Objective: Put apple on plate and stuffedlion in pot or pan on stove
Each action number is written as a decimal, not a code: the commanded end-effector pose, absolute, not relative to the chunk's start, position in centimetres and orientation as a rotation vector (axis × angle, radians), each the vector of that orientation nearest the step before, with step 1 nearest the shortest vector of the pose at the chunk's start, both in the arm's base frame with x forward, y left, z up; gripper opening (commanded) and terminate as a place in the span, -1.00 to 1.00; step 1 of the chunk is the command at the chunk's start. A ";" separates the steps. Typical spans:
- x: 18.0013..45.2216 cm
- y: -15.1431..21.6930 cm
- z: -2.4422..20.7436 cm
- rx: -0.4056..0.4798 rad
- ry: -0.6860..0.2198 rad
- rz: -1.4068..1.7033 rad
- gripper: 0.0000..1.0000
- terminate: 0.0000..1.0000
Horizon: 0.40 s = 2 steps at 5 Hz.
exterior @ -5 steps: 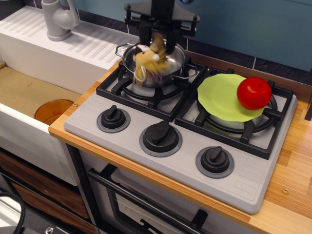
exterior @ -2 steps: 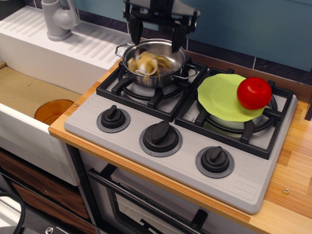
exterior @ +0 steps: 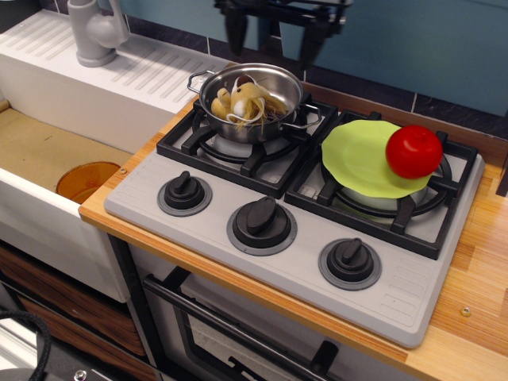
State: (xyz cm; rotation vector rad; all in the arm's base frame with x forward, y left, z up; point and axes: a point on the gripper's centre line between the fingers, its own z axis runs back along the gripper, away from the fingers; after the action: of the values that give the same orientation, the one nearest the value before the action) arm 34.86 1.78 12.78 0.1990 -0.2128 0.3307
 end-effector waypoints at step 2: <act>31.7 -2.9 14.7 0.169 -0.340 0.373 1.00 -1.00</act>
State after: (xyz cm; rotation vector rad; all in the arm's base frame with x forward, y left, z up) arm 30.89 -2.85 12.55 0.1877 -0.2862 0.3678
